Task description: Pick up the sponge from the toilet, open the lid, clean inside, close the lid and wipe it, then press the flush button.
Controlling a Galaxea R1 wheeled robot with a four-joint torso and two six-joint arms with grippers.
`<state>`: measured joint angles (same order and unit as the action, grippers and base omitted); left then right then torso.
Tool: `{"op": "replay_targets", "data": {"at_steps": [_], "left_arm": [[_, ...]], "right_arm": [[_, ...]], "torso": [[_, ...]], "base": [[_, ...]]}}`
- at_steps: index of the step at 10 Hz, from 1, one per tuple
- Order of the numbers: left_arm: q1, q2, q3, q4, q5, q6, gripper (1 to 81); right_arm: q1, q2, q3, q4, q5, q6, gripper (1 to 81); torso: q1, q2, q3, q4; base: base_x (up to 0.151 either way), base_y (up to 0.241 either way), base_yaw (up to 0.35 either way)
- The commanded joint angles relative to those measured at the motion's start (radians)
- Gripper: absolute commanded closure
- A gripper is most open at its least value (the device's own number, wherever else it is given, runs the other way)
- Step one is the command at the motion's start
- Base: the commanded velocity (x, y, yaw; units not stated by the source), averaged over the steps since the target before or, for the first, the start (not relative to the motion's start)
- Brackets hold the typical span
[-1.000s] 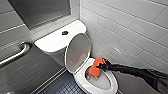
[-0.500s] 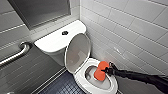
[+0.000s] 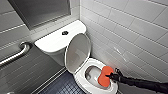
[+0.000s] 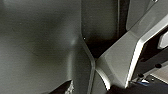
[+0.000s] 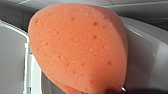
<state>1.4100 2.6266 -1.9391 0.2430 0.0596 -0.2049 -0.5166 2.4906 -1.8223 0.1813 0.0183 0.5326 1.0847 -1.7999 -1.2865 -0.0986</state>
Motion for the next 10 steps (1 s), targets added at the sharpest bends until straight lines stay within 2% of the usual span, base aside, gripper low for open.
{"op": "replay_targets", "data": {"at_steps": [1, 3, 6, 10], "left_arm": [[0.019, 0.001, 0.023, 0.009, 0.083, 0.012, 1.0], [0.019, 0.007, 0.023, 0.007, 0.083, 0.024, 1.0], [0.019, 0.011, 0.029, 0.006, 0.085, 0.028, 1.0], [0.017, 0.007, 0.029, 0.007, 0.083, 0.03, 1.0]], "right_arm": [[0.005, -0.204, 0.168, 0.043, 0.074, 0.014, 81.1], [-0.058, -0.298, 0.271, 0.043, 0.136, 0.014, 81.1], [-0.184, -0.356, 0.341, 0.04, 0.218, 0.01, 81.1], [-0.339, -0.473, 0.469, 0.033, 0.276, 0.006, 81.1]], "torso": [[0.0, 0.0, 0.0, 0.0], [0.0, 0.0, 0.0, 0.0], [0.0, 0.0, 0.0, 0.0], [0.0, 0.0, 0.0, 0.0]], "base": [[0.0, 0.0, 0.0], [0.0, 0.0, 0.0], [0.0, 0.0, 0.0], [0.0, 0.0, 0.0]]}}
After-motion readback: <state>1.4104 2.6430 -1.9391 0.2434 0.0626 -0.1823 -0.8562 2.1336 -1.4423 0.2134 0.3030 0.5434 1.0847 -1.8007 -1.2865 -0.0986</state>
